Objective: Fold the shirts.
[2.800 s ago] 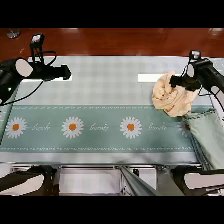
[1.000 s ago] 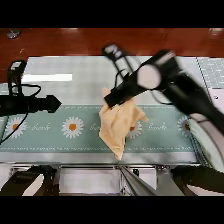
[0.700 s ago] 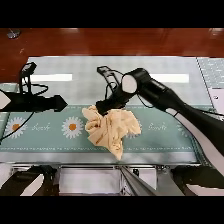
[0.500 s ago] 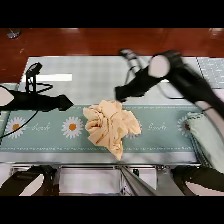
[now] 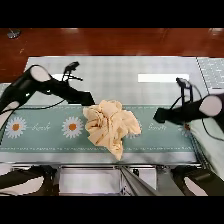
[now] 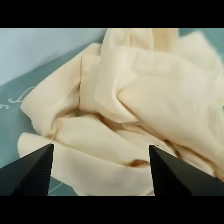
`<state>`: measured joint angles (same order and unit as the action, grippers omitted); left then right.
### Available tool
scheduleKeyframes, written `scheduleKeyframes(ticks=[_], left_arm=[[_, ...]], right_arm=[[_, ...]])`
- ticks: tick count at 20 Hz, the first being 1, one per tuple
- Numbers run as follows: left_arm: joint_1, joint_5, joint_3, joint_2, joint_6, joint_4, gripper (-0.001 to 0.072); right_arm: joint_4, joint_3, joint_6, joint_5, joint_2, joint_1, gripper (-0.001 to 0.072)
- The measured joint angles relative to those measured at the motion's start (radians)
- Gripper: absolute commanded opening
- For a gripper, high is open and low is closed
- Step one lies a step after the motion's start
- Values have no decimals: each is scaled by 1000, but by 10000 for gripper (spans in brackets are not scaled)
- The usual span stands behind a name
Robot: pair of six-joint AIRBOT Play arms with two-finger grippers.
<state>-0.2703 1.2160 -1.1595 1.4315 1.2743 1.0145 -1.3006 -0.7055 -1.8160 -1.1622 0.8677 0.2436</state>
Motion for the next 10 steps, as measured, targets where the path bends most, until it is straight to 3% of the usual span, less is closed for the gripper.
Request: scheduleKeyframes(ticks=[2,3,4,5,10], left_arm=[[-40,98,-82,107,2,62,700],[-52,140,-110,151,6,81,656],[-61,167,-130,188,10,86,285],[-67,189,-142,217,6,86,23],[-49,246,-190,259,-67,16,27]], right_arm=[[87,109,-13,85,-32,53,627],[113,142,-26,123,-41,84,627],[136,168,-43,164,-43,118,626],[151,186,-60,197,-40,150,627],[206,222,-103,325,65,276,626]])
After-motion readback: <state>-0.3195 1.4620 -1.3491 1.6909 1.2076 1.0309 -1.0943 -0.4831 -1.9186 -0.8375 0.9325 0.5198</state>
